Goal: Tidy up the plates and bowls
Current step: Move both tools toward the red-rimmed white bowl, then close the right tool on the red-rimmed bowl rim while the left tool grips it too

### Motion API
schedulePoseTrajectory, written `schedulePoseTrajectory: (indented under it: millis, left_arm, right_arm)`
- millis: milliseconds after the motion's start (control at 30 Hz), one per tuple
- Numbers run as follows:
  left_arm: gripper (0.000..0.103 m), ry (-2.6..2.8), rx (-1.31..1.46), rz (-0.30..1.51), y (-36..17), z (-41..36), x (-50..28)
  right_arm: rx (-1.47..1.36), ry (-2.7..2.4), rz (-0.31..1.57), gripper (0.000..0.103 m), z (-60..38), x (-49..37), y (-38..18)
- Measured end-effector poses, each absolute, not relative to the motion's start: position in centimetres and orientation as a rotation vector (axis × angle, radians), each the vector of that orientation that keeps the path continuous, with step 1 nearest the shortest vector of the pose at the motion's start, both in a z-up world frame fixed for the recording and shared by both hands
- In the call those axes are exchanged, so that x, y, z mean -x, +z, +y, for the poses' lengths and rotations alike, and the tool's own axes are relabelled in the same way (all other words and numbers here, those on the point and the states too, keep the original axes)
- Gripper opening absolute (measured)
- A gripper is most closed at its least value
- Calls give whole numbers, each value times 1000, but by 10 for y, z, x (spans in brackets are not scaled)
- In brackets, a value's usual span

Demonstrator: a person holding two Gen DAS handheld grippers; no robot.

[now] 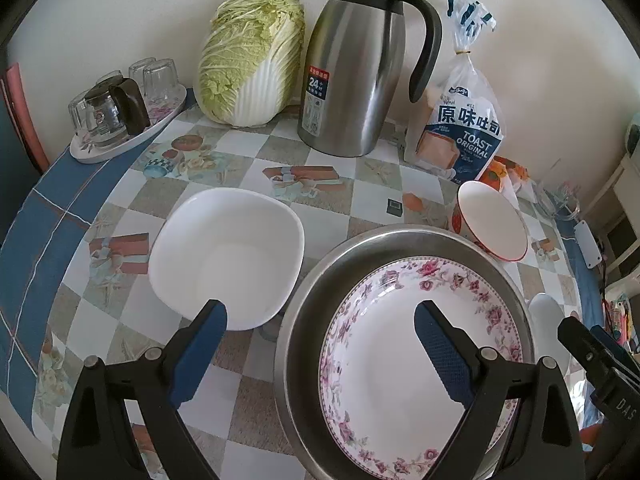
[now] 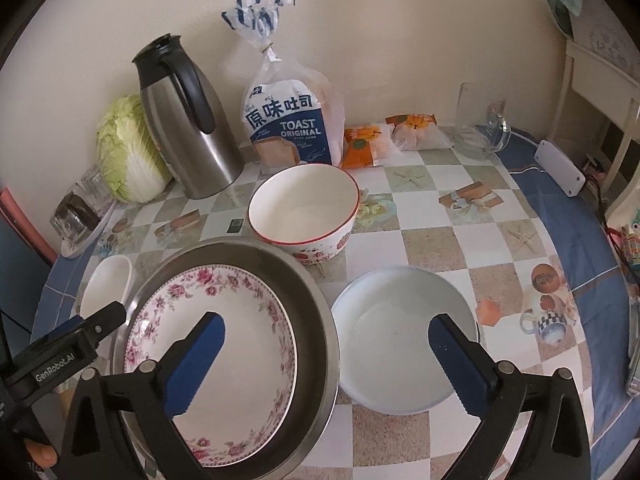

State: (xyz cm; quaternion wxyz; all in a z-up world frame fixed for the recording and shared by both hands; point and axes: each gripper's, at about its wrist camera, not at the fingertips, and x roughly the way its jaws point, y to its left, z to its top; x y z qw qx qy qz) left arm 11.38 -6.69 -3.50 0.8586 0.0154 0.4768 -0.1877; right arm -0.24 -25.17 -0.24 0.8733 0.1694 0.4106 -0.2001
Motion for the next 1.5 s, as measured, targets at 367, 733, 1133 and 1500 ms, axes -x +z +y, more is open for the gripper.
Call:
schedulePoseTrajectory:
  millis: [367, 733, 1133, 1500]
  left_arm:
    - [95, -405, -70, 969, -30, -80, -121]
    - [95, -472, -86, 1011, -32, -112, -136]
    - [95, -539, -178, 1043, -19, -156, -160]
    - [95, -620, -126, 1120, 8, -193, -205]
  right_arm:
    - [-338, -420, 812, 103, -258, 1, 2]
    - [-398, -443, 839, 103, -286, -5, -13]
    - [-472, -488, 842, 103, -319, -11, -21]
    - [-524, -461, 861, 82, -336, -49, -14]
